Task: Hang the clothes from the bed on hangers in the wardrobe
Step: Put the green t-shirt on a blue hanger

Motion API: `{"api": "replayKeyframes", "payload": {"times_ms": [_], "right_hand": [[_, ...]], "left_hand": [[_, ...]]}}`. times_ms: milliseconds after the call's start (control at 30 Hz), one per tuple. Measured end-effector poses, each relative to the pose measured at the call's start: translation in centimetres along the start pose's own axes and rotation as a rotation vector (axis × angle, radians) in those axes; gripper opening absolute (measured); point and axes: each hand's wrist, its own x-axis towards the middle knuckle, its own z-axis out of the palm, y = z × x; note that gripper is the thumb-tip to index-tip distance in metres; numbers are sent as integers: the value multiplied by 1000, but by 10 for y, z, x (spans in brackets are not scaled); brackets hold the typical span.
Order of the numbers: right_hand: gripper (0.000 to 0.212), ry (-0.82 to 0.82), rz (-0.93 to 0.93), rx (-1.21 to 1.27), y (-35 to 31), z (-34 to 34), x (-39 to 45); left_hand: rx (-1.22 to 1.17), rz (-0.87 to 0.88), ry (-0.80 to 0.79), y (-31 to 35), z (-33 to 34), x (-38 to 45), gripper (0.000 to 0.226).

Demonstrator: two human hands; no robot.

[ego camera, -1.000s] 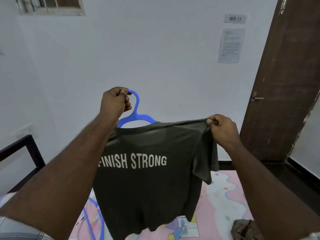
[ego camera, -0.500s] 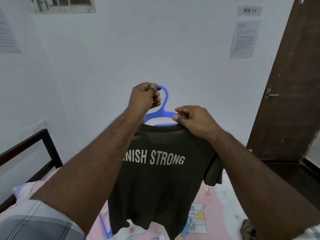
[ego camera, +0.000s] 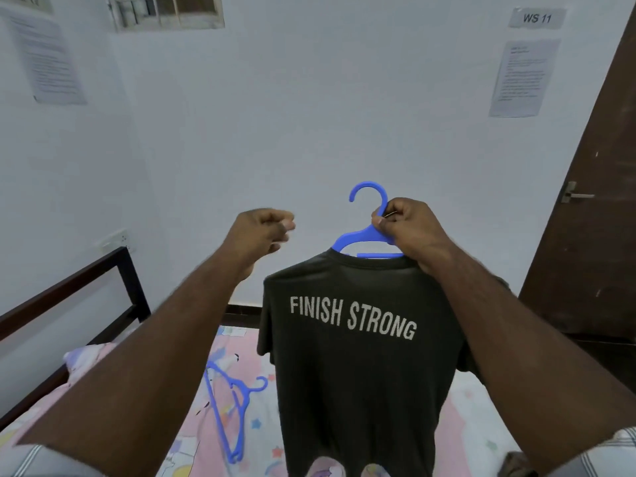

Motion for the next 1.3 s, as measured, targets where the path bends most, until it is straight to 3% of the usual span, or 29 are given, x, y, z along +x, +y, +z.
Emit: {"api": "replayKeyframes", "payload": {"times_ms": [133, 367, 500, 667, 900, 1067, 1133, 1300], "right_hand": [[11, 2, 2, 21, 0, -10, 1], [12, 34, 23, 58, -2, -21, 0], [10, 40, 40, 65, -1, -25, -2], [11, 108, 52, 48, 0, -28, -2], [17, 230, 52, -54, 11, -39, 6], [15, 219, 69, -28, 12, -41, 10], [15, 205, 58, -17, 11, -40, 10], [13, 173, 16, -25, 9, -38, 7]], "left_hand": [[120, -61, -28, -32, -2, -10, 14], [307, 64, -9, -41, 17, -12, 16], [440, 137, 33, -38, 25, -14, 5], [482, 135, 28, -35, 31, -16, 10], [366, 115, -178, -35, 14, -29, 8], [437, 54, -358, -53, 1, -34, 8], [433, 69, -298, -58, 5, -31, 9], [459, 218, 47, -42, 27, -25, 11]]}}
